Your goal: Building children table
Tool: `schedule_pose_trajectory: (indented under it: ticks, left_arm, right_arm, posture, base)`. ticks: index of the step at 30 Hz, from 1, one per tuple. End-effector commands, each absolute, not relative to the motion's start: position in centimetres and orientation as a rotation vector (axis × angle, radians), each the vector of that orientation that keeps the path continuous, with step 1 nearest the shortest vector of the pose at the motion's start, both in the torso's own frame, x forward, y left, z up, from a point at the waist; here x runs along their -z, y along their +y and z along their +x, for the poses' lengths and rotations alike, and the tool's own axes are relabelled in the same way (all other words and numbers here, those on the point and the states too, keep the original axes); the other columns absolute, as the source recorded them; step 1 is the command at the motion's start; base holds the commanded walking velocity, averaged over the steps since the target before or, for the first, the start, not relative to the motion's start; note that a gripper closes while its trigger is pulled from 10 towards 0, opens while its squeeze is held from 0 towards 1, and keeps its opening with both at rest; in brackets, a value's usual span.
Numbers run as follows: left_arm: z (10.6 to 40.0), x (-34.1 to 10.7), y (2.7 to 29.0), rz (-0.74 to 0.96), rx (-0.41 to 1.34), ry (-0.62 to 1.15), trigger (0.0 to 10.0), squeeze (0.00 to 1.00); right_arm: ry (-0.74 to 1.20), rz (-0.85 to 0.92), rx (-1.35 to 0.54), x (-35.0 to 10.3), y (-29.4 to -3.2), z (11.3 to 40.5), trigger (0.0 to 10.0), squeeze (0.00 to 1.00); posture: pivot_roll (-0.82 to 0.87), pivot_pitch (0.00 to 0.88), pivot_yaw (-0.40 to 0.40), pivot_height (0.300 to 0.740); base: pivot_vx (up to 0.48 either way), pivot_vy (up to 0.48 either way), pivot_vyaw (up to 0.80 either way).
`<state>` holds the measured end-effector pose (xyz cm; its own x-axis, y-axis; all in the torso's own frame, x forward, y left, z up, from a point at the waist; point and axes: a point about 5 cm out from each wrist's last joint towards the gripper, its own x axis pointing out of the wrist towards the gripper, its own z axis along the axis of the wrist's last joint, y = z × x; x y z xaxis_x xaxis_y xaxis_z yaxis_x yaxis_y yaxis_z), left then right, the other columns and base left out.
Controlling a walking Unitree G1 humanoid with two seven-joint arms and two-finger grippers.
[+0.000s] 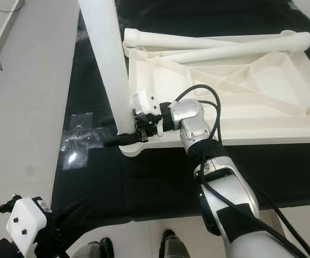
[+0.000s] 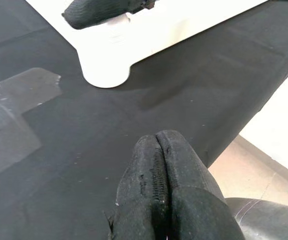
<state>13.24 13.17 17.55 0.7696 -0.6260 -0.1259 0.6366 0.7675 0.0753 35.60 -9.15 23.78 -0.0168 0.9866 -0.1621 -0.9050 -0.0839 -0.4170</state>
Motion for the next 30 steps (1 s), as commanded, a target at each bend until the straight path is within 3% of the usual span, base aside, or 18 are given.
schedule_pose_trajectory:
  ticks: [1,5,7,8,11,15,20,23,30]
  left_arm:
    - [13.1,-17.0,13.2,0.113,0.681,0.136,10.0,0.00]
    - [13.4,-16.8,12.9,0.105,0.680,0.127,10.0,0.00]
    - [13.9,-16.6,12.6,0.093,0.679,0.115,10.0,0.00]
    - [13.9,-16.6,12.6,0.093,0.679,0.115,10.0,0.00]
    - [14.3,-16.5,12.4,0.087,0.680,0.103,10.0,0.00]
    - [14.5,-16.3,12.4,0.088,0.679,0.100,10.0,0.00]
    - [14.7,-16.2,12.4,0.089,0.680,0.099,10.0,0.00]
    - [15.1,-16.0,12.4,0.094,0.683,0.095,10.0,0.00]
    - [15.6,-16.0,12.3,0.105,0.675,0.075,10.0,0.00]
  right_arm:
    - [0.044,-0.477,-1.573,-18.3,-9.7,35.1,10.0,0.00]
    - [0.053,-0.461,-1.486,-17.7,-10.1,34.6,10.0,0.00]
    - [0.097,-0.340,-1.282,-16.7,-10.3,33.6,10.0,0.00]
    - [0.097,-0.340,-1.282,-16.7,-10.3,33.6,10.0,0.00]
    - [0.108,-0.147,-0.925,-15.2,-9.7,31.3,10.0,0.00]
    - [0.084,-0.051,-0.701,-14.8,-8.7,29.8,10.0,0.00]
    - [0.084,-0.003,-0.578,-14.7,-8.2,29.2,10.0,0.00]
    - [0.073,0.044,-0.393,-14.8,-6.9,28.9,10.0,0.00]
    - [0.062,0.006,-0.224,-14.6,-5.0,28.3,10.0,0.00]
  posture:
    - [0.21,0.382,0.009,0.740]
    - [0.17,0.369,-0.018,0.740]
    - [0.13,0.353,-0.042,0.740]
    - [0.13,0.353,-0.042,0.740]
    - [0.12,0.341,-0.038,0.740]
    - [0.11,0.324,-0.023,0.740]
    - [0.11,0.311,-0.018,0.740]
    - [0.11,0.294,-0.017,0.740]
    - [0.12,0.271,-0.020,0.740]
  base:
    - [0.000,0.000,0.00]
    - [0.000,0.000,0.00]
    - [0.000,0.000,0.00]
    - [0.000,0.000,0.00]
    - [0.000,0.000,0.00]
    - [0.000,0.000,0.00]
    - [0.000,0.000,0.00]
    - [0.000,0.000,0.00]
    - [0.000,0.000,0.00]
